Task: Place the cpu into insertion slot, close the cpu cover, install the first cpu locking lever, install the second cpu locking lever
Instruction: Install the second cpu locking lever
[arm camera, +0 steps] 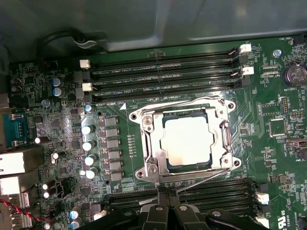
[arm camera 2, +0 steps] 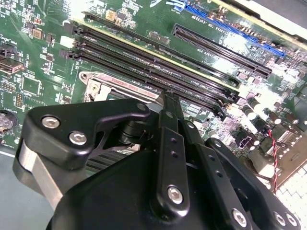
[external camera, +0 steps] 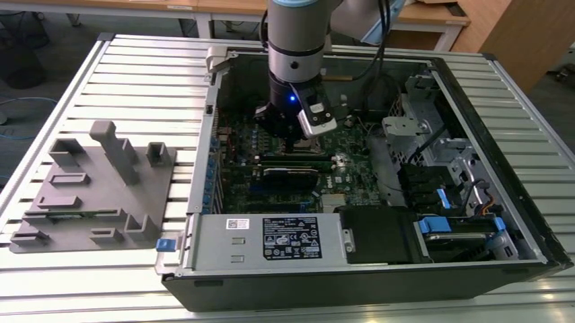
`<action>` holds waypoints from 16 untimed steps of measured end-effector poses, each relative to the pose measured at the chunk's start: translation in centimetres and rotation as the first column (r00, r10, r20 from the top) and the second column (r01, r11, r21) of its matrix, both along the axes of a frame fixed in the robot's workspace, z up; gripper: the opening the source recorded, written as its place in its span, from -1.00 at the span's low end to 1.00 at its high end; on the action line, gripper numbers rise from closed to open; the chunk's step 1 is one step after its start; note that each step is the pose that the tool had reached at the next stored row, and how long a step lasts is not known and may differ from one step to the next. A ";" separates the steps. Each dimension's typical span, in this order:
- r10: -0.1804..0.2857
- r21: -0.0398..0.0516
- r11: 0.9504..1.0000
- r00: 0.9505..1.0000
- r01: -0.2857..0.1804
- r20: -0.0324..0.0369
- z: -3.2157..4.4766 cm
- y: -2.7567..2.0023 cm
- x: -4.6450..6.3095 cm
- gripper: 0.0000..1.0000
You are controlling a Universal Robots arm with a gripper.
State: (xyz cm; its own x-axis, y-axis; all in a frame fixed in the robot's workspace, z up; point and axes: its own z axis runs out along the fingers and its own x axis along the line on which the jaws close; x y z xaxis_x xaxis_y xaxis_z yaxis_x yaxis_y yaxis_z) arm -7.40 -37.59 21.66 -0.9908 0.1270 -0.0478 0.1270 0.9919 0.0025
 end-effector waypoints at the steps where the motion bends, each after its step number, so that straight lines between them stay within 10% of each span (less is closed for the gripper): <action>1: 0.000 0.000 1.000 1.000 0.000 0.000 -0.01 0.00 0.0 -0.79; 16: 0.000 0.000 1.000 1.000 0.000 0.000 -0.44 0.00 -0.1 -0.79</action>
State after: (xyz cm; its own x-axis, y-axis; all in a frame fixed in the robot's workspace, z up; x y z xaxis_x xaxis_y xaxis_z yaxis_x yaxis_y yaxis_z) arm -7.51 -37.59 21.22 -0.9907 0.1270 -0.0480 0.1271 0.9919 0.0025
